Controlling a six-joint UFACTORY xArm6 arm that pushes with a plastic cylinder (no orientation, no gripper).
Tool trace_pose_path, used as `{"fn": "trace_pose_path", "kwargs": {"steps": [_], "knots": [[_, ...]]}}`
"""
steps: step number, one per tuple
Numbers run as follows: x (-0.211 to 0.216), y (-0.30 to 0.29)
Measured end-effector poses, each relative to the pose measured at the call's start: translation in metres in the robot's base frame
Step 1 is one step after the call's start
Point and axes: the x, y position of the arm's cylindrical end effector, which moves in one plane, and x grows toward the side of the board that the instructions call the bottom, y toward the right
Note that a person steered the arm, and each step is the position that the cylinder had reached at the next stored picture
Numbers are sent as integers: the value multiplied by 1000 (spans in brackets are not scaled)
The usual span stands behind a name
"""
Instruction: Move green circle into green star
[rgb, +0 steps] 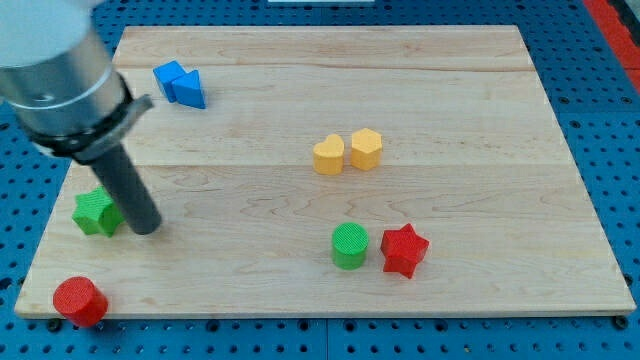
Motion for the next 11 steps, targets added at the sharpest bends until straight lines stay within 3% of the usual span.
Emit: {"fn": "trace_pose_path", "kwargs": {"steps": [1, 2, 4, 8, 11], "knots": [[24, 82], [75, 118], [91, 233], [21, 235], [60, 169]]}}
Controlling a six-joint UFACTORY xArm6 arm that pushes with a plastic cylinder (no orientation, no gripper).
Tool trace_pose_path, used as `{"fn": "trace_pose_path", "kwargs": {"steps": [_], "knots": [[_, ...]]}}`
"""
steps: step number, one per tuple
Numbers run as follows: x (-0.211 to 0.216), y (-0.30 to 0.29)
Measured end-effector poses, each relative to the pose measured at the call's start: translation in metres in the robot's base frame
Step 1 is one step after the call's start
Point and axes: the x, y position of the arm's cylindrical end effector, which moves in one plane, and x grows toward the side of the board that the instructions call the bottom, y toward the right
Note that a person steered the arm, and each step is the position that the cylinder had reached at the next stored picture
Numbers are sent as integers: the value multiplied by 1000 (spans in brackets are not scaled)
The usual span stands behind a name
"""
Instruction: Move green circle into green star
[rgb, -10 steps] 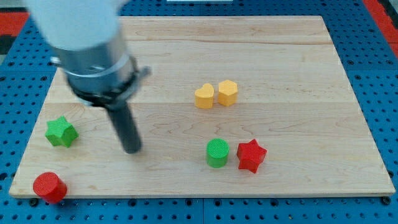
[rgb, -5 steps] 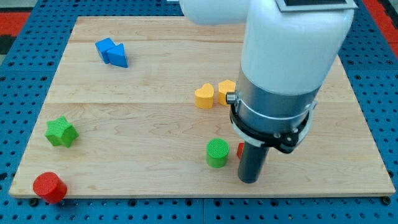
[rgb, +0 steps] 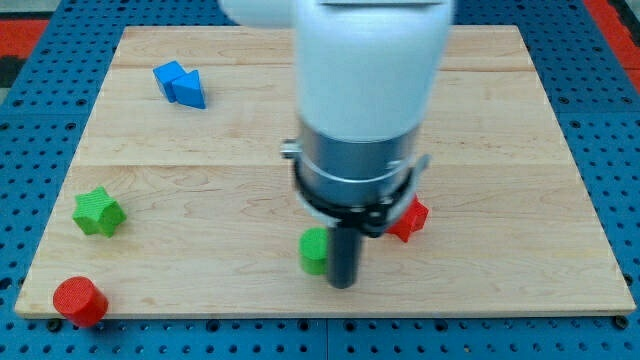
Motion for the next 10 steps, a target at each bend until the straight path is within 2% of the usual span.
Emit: {"fn": "trace_pose_path", "kwargs": {"steps": [1, 3, 4, 6, 7, 8, 10], "knots": [[-19, -29], [-24, 10], [-40, 9], [-39, -30], [-55, -21], [-63, -45], [-71, -140]]}}
